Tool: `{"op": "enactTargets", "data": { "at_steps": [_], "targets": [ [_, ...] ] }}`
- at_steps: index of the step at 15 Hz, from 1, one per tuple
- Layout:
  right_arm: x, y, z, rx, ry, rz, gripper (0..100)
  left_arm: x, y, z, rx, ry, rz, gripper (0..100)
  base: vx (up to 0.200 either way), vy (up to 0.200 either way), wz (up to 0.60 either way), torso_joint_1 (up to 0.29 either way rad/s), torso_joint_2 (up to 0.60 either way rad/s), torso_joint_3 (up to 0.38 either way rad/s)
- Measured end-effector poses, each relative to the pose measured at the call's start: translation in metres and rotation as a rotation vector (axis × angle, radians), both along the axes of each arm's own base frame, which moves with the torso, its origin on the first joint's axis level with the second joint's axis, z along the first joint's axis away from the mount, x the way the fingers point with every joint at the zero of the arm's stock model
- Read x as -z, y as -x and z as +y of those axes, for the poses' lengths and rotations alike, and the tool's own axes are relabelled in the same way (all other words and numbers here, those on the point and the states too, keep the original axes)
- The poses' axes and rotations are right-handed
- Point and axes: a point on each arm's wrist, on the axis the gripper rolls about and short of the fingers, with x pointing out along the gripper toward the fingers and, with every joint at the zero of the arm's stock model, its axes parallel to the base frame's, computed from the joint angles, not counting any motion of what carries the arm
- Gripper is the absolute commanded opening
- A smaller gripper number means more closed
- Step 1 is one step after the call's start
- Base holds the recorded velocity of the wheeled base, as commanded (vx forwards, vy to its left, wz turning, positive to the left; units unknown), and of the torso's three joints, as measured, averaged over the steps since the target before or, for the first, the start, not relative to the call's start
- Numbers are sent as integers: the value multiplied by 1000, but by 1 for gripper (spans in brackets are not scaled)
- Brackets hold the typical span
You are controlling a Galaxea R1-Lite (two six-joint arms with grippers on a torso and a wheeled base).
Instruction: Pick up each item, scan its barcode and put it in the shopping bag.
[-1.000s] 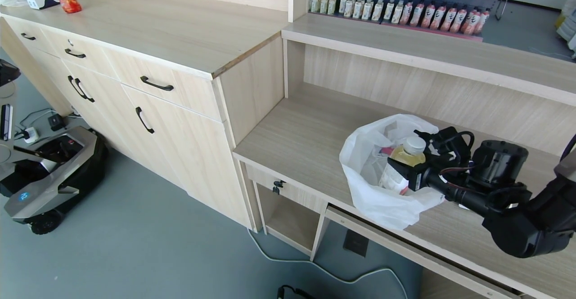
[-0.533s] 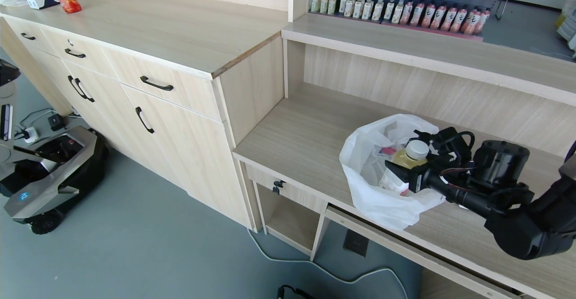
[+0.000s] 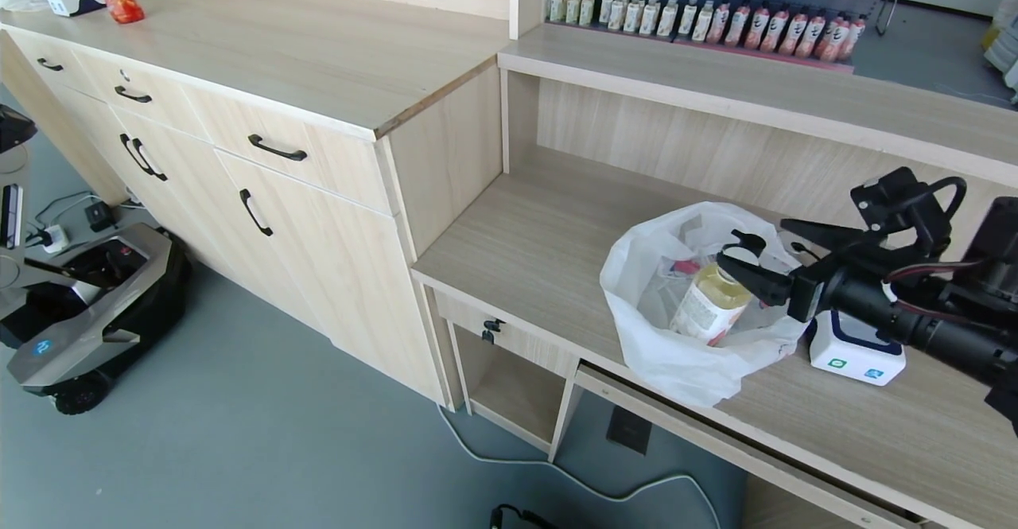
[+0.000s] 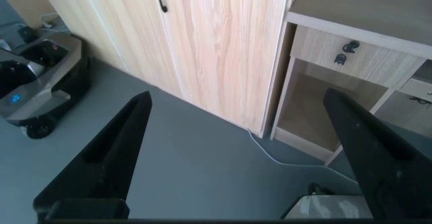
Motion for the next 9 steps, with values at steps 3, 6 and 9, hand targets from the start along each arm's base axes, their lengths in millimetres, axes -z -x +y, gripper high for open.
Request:
{"op": "enactTargets", "data": {
  "at_steps": [3, 6, 9],
  "targets": [
    [-11, 42, -40, 154, 146, 52, 100, 0, 0, 0, 0, 0, 0, 100, 0, 0, -600, -100, 188, 89],
    [-37, 68, -62, 387, 190, -11, 100, 0, 0, 0, 0, 0, 0, 100, 0, 0, -600, -212, 386, 165],
    [-56, 81, -66, 505, 153, -44, 100, 0, 0, 0, 0, 0, 0, 100, 0, 0, -600, -299, 509, 212]
  ]
}}
